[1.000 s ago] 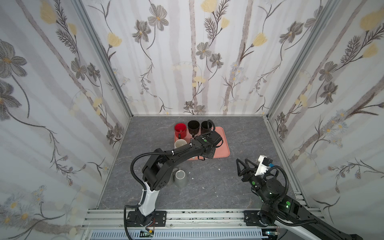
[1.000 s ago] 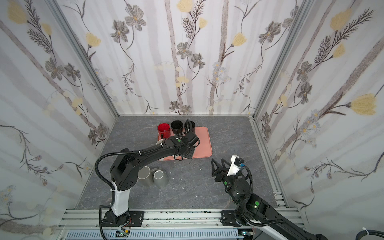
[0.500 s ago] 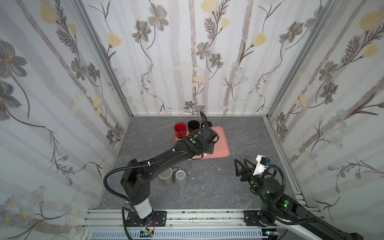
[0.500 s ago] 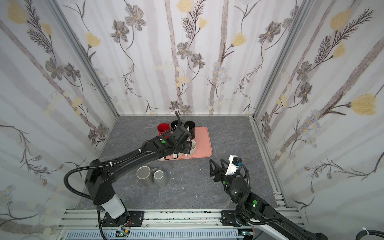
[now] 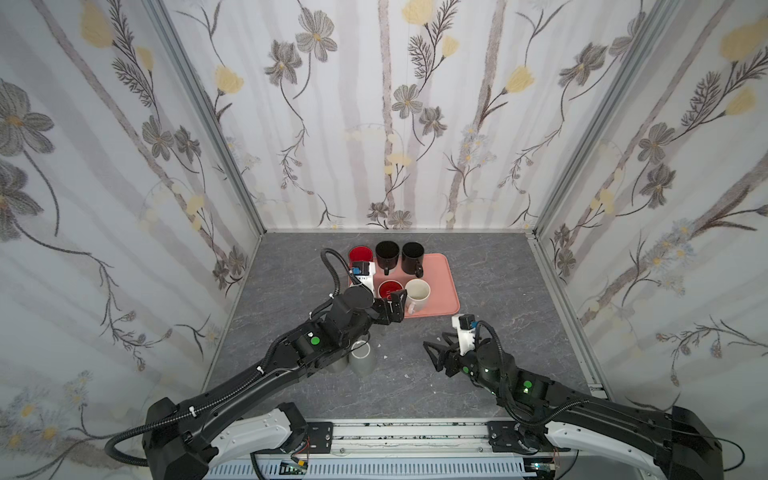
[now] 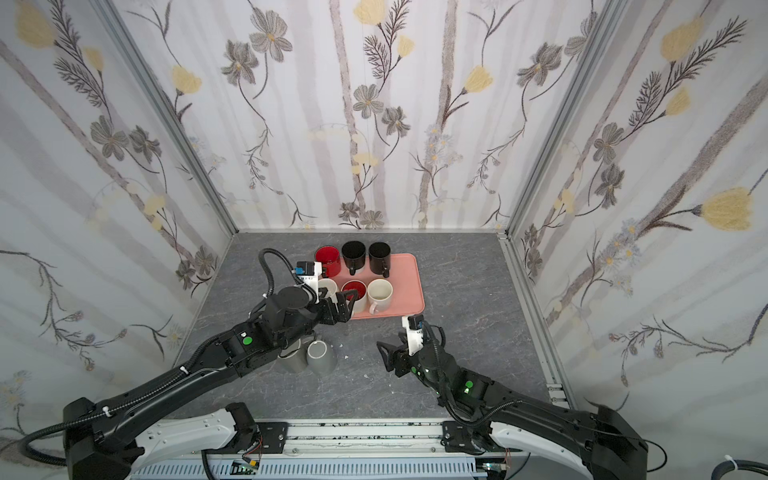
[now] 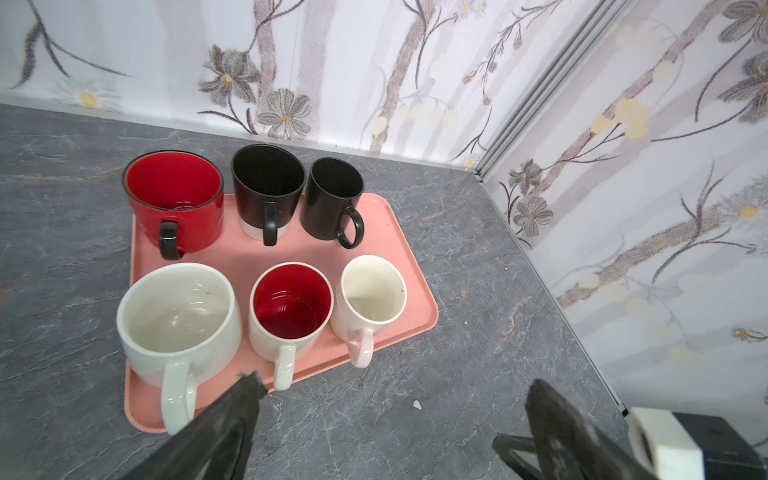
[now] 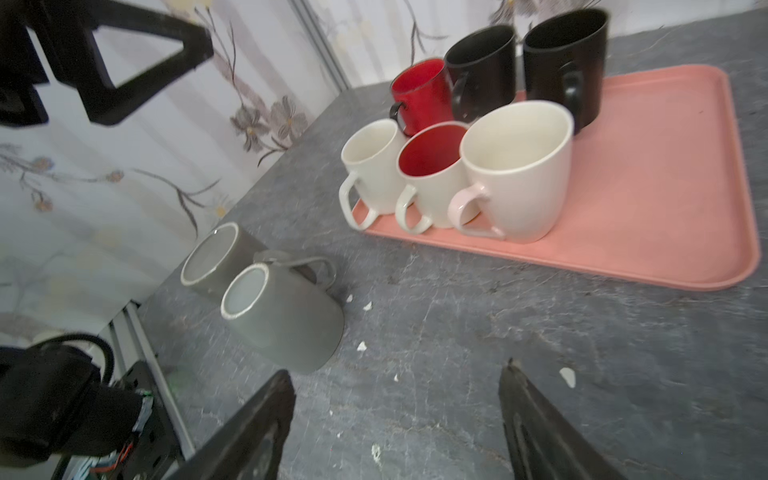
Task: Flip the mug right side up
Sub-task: 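Move the right gripper down over the upside-down grey mugs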
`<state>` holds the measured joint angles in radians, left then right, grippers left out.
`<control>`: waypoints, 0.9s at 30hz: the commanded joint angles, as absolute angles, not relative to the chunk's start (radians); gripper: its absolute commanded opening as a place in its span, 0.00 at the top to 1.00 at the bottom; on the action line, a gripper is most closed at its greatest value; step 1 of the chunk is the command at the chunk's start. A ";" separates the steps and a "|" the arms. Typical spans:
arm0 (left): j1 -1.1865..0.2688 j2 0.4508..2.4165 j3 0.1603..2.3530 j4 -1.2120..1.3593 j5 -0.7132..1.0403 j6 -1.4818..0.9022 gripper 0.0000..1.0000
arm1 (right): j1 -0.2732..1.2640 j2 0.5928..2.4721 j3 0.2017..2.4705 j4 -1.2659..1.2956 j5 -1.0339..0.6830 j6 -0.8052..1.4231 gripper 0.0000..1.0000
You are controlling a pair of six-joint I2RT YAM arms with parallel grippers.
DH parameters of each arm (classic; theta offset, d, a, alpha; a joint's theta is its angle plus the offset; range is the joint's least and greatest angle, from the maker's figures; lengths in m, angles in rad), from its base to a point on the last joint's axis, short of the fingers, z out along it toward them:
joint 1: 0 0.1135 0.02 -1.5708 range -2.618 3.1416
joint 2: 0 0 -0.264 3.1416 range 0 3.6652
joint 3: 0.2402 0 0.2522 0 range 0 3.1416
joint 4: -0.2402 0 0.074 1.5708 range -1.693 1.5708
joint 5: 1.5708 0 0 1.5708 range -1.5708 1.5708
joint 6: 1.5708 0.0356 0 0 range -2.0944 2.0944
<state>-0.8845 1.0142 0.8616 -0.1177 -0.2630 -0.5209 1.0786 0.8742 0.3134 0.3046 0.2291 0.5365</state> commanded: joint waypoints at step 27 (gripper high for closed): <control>-0.865 0.601 0.613 -0.162 -0.492 -0.553 0.00 | 1.206 1.665 0.951 0.331 0.030 0.241 0.06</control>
